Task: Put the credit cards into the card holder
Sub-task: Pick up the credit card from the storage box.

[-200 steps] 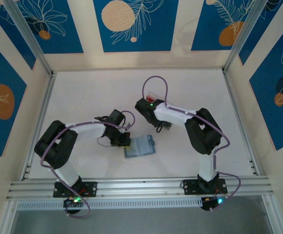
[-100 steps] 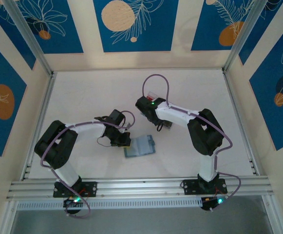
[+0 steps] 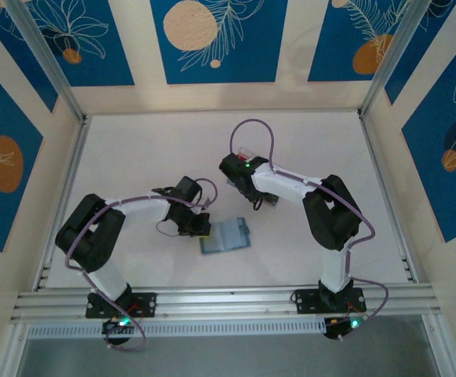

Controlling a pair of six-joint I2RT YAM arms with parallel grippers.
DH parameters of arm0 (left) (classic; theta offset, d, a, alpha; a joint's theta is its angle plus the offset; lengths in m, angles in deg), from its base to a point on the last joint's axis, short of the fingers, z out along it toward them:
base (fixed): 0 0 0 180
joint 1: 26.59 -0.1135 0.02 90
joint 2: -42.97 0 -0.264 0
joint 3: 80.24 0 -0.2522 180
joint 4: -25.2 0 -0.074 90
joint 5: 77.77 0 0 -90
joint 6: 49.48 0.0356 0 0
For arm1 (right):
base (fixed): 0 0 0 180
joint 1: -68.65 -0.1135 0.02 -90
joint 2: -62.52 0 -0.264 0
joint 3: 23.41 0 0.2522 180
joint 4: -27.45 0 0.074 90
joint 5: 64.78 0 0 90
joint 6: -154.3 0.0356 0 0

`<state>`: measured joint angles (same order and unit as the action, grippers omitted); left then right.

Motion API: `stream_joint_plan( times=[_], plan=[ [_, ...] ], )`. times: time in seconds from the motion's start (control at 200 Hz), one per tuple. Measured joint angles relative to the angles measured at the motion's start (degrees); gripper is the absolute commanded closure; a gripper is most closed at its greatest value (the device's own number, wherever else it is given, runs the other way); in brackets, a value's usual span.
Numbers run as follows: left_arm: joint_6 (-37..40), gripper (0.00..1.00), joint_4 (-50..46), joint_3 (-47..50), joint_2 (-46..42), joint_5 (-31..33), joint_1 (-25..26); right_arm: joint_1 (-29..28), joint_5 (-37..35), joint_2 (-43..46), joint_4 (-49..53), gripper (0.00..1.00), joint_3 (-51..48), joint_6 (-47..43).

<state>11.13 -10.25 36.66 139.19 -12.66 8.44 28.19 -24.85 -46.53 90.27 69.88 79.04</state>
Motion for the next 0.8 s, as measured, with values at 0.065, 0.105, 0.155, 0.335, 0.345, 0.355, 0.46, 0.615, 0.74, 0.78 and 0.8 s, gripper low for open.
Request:
stream_joint_plan(
  times=[0.065, 0.105, 0.155, 0.335, 0.345, 0.355, 0.46, 0.615, 0.74, 0.78, 0.8],
  plan=[
    [0.0, 0.95, 0.0, 0.0, 0.0, -0.04, -0.02, 0.07, 0.68, 0.31, -0.02, 0.85, 0.0, -0.02],
    [0.0, 0.95, -0.02, 0.0, 0.0, -0.07, -0.02, 0.11, 1.07, 0.55, -0.11, 0.86, 0.0, -0.17],
    [-0.02, 0.95, 0.0, 0.0, 0.0, -0.09, -0.02, 0.22, 1.46, 0.94, -0.24, 0.87, 0.0, -0.42],
    [0.0, 0.95, -0.02, 0.0, 0.0, -0.11, -0.02, 0.44, 2.47, 1.27, -0.39, 0.92, 0.0, -1.09],
    [0.0, 0.95, -0.02, 0.0, 0.0, -0.11, -0.02, 0.44, 2.54, 1.27, -0.39, 0.92, 0.0, -1.16],
    [0.0, 0.95, -0.02, 0.0, 0.0, -0.11, -0.02, 0.44, 2.56, 1.29, -0.39, 0.92, 0.0, -1.29],
    [0.0, 0.95, -0.02, 0.0, 0.0, -0.11, -0.04, 0.66, 3.28, 1.38, -0.39, 0.94, 0.0, -1.46],
    [0.0, 0.95, -0.02, 0.0, 0.0, -0.11, -0.04, 0.87, 4.04, 1.38, -0.37, 0.97, 0.0, -2.19],
    [0.0, 0.95, -0.02, 0.0, 0.0, -0.11, -0.04, 0.98, 4.26, 1.4, -0.37, 1.0, 0.0, -2.64],
    [0.0, 0.95, -0.02, 0.0, 0.0, -0.11, -0.04, 0.98, 4.31, 1.4, -0.35, 1.0, 0.04, -2.8],
    [0.0, 0.95, -0.02, 0.0, 0.0, -0.11, -0.04, 1.01, 4.33, 1.46, -0.35, 1.0, 0.04, -2.82]
  ],
)
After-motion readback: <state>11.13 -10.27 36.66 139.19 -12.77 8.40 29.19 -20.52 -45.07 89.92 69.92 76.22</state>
